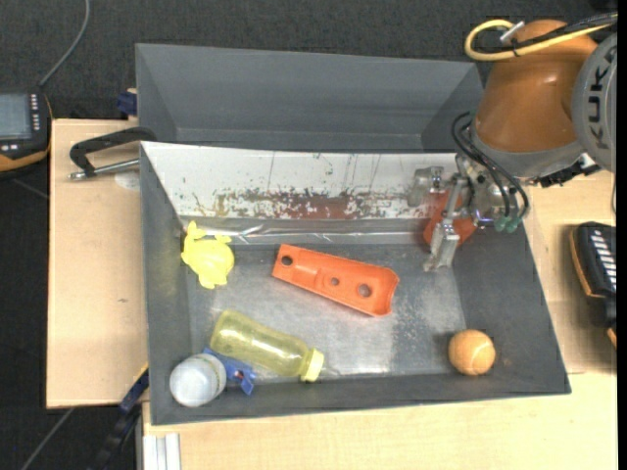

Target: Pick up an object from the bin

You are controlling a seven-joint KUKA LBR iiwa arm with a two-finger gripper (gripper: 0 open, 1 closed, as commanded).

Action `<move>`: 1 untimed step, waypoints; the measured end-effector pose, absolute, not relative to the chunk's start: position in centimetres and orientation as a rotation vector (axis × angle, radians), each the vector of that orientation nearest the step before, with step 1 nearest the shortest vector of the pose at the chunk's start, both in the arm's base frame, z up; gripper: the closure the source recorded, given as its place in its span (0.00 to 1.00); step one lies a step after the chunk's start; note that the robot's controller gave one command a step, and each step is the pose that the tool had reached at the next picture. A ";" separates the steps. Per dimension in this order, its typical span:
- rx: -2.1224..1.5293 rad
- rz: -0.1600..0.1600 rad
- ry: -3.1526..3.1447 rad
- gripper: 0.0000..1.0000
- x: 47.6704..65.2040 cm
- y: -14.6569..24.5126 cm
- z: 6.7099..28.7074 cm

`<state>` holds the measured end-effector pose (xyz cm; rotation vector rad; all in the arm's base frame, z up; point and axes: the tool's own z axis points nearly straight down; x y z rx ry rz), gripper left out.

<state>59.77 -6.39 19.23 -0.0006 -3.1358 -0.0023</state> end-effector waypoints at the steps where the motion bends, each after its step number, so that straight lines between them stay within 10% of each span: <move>1: 0.001 -0.001 -3.145 0.00 59.9 -6.4 19.8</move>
Offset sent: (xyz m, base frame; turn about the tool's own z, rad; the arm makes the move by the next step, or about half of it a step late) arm -0.0337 0.0740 -0.1223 -0.0804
